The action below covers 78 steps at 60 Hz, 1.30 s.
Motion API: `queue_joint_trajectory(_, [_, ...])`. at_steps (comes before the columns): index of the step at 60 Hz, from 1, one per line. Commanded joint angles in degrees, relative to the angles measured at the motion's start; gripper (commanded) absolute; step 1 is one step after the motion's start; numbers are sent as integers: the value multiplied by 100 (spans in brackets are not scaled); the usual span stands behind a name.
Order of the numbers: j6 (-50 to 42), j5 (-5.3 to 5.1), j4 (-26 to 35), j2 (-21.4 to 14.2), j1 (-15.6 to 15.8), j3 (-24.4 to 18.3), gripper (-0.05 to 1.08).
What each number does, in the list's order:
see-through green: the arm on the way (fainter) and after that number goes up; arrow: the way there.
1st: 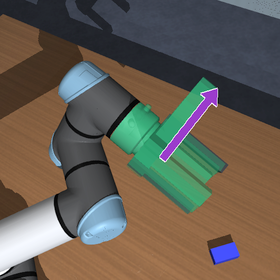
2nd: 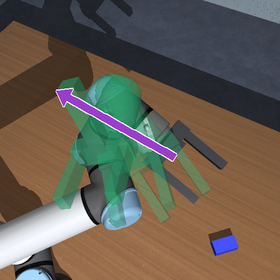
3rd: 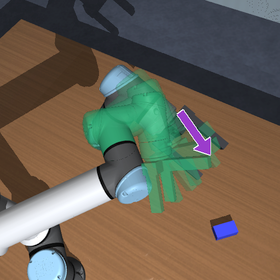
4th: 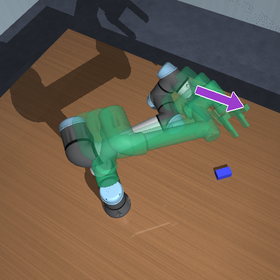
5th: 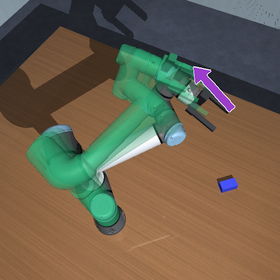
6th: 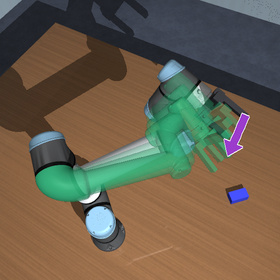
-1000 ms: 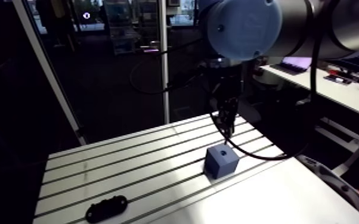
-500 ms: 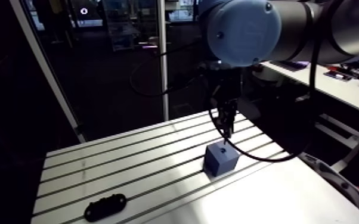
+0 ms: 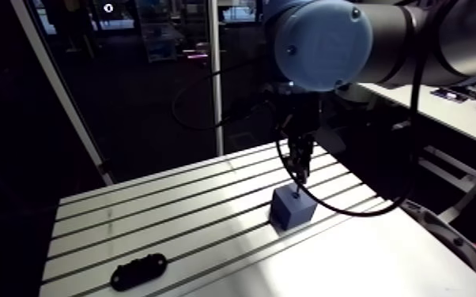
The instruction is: Pick up the M10 bolt and insert it into the hex recess until seated.
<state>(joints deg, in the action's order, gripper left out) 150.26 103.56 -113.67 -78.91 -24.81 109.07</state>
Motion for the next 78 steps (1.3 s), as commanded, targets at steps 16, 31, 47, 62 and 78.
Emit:
queue_joint_trajectory(16, [18, 2, -54, 126, 2, -12, 108])
queue_joint_trajectory(31, [18, 2, -55, 109, 2, -12, 108])
queue_joint_trajectory(47, [18, 2, -55, 100, 11, -4, 108])
queue_joint_trajectory(62, [9, 2, -55, 100, 11, 40, 108])
queue_joint_trajectory(78, [9, 2, -55, 91, 11, 75, 108])
